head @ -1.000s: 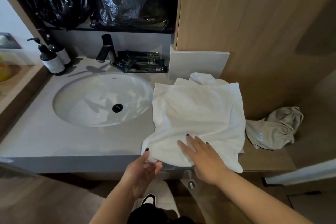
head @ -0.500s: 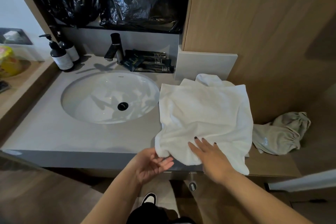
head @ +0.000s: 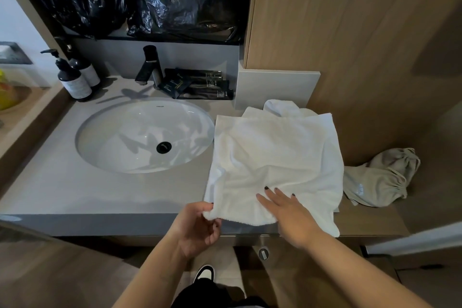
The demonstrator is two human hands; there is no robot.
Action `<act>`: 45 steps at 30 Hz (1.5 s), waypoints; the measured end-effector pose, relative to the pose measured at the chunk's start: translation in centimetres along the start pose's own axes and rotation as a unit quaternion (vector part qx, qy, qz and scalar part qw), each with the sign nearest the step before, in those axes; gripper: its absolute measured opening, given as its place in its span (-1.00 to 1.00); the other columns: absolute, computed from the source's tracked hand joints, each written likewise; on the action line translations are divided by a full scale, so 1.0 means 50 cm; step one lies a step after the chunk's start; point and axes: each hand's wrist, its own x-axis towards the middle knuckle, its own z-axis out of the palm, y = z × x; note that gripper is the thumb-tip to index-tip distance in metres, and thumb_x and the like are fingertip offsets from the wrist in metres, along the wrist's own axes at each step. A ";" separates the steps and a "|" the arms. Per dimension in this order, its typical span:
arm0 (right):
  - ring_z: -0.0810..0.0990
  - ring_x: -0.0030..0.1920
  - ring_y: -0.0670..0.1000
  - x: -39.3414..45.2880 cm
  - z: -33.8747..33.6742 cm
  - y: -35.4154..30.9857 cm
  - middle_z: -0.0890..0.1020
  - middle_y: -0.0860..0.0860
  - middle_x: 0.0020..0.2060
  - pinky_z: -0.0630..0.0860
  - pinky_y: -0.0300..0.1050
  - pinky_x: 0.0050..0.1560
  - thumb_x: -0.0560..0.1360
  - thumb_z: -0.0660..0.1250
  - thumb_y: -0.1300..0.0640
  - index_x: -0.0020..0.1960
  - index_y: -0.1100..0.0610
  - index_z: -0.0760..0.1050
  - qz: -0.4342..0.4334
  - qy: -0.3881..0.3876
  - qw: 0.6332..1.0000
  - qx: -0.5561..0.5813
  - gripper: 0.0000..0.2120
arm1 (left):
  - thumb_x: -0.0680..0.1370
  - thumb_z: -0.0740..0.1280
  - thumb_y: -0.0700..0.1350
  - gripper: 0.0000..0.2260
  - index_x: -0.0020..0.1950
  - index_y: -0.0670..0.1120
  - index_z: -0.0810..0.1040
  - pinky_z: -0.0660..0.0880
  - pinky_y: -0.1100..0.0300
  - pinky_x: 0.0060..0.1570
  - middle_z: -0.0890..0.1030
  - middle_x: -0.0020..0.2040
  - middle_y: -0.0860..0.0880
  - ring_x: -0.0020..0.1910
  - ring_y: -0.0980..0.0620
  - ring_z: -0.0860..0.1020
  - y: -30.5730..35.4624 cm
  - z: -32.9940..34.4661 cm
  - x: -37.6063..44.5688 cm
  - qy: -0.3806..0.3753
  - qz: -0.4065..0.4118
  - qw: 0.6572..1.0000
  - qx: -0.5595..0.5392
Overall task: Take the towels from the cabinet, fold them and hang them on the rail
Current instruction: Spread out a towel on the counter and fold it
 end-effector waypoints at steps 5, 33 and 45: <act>-0.15 0.59 0.06 0.003 0.007 0.004 -0.13 -0.02 0.60 -0.12 0.06 0.54 0.51 0.12 0.45 0.60 -0.12 -0.17 0.003 0.003 1.000 -0.003 -0.14 | 0.53 0.26 -0.34 -0.83 0.11 -0.27 0.50 0.55 0.29 -0.49 0.58 -0.27 -0.15 -0.40 0.04 0.61 0.008 -0.029 -0.008 0.011 -0.001 1.000 0.017; -0.16 0.59 0.09 0.006 0.003 -0.004 -0.14 0.01 0.60 -0.11 0.15 0.53 0.51 0.13 0.44 0.61 -0.06 -0.17 0.010 -0.015 1.000 -0.016 -0.16 | 0.61 0.24 -0.15 -0.87 -0.10 -0.17 0.49 0.31 0.30 -0.53 0.44 -0.39 -0.06 -0.52 0.05 0.39 -0.016 -0.035 0.015 0.246 0.086 0.959 0.116; -0.19 0.59 0.11 0.003 0.000 -0.014 -0.17 0.04 0.60 -0.12 0.17 0.53 0.50 0.13 0.43 0.61 -0.03 -0.21 0.020 -0.022 0.999 -0.036 -0.15 | 0.51 0.32 -0.14 -0.90 -0.01 -0.02 0.44 0.53 0.10 -0.30 0.46 -0.08 0.08 -0.19 0.03 0.49 -0.029 -0.014 0.025 0.300 0.435 0.554 0.643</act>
